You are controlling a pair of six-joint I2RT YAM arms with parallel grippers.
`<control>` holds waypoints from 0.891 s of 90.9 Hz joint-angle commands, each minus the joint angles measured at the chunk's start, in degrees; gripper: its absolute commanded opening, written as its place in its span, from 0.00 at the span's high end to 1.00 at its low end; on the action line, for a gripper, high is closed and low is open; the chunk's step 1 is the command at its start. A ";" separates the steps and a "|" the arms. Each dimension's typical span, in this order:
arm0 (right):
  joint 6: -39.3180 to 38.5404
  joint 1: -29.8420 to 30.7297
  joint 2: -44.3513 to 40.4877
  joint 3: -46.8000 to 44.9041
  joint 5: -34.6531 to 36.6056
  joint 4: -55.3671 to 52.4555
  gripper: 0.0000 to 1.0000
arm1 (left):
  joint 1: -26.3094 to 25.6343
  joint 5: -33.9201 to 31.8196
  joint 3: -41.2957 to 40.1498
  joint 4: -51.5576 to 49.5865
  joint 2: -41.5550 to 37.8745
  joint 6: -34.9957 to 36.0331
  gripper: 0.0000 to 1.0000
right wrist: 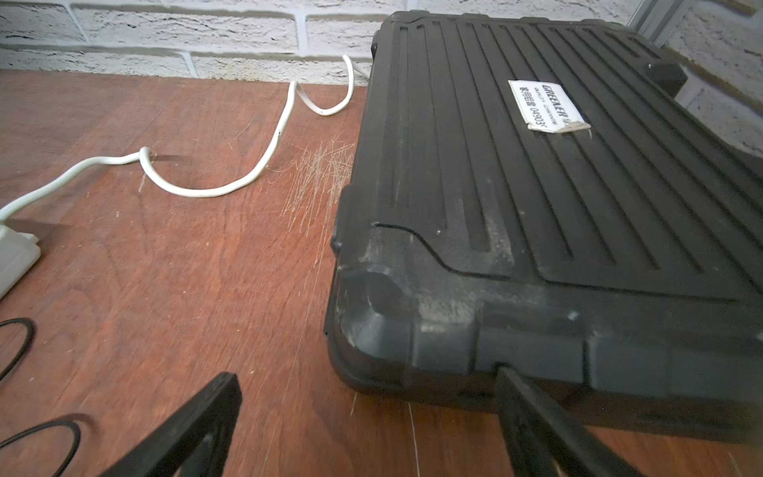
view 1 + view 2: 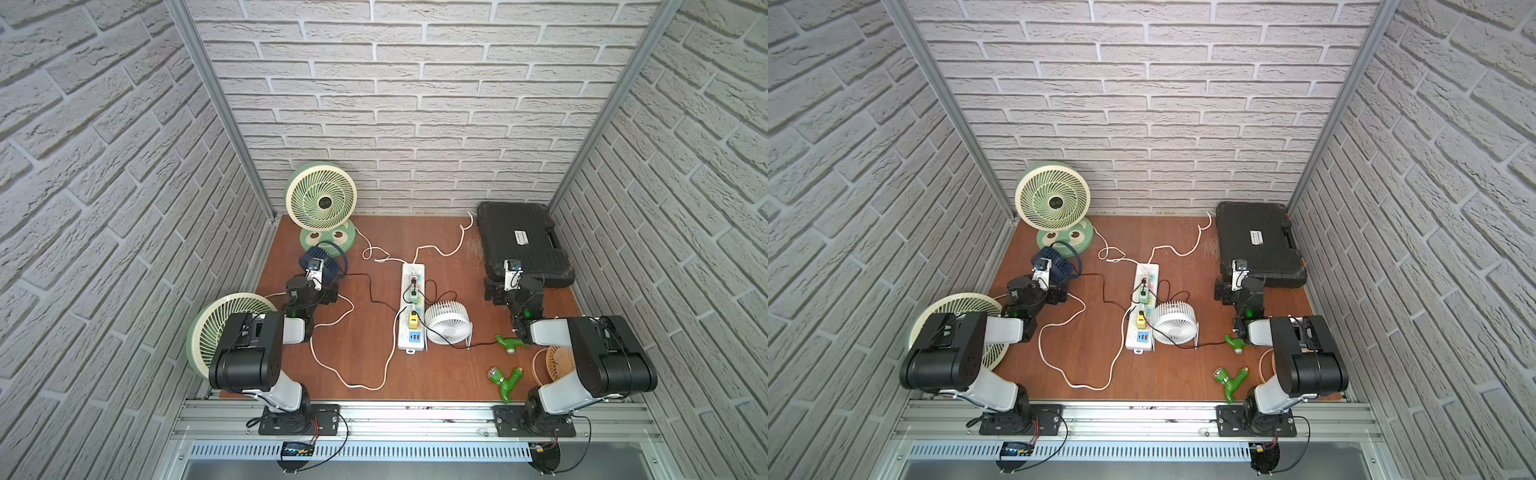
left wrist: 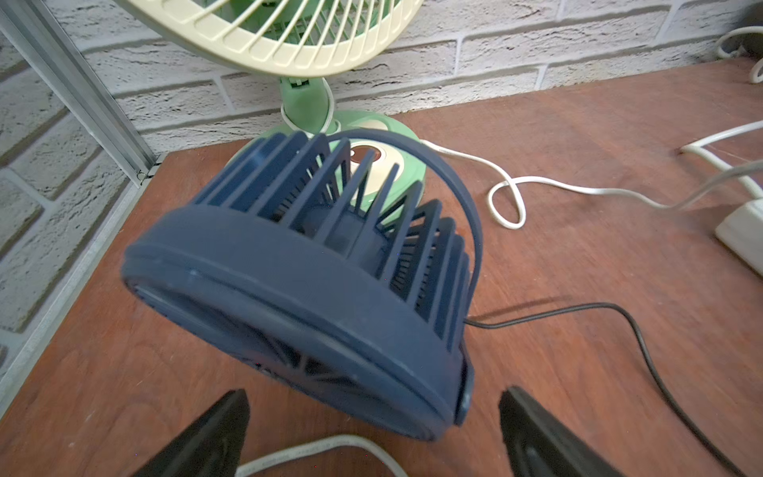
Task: Unplug the desk fan from the power strip
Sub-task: Move the fan to the center of the board.
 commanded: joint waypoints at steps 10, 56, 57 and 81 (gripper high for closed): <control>-0.87 -0.02 0.83 0.72 -3.37 5.12 0.00 | 0.27 0.63 0.46 1.18 -0.16 -0.08 0.02; -0.75 0.09 -2.96 0.43 -2.54 3.00 0.00 | -0.28 -2.16 0.90 -0.15 -1.55 0.00 0.02; -0.70 0.04 -3.44 0.49 -2.38 2.44 0.00 | -0.46 -2.83 1.06 -0.92 -1.95 -0.11 0.02; -0.56 1.40 -16.24 7.56 -7.23 -20.03 0.00 | -3.35 -12.01 -2.38 -4.16 -13.90 0.10 0.02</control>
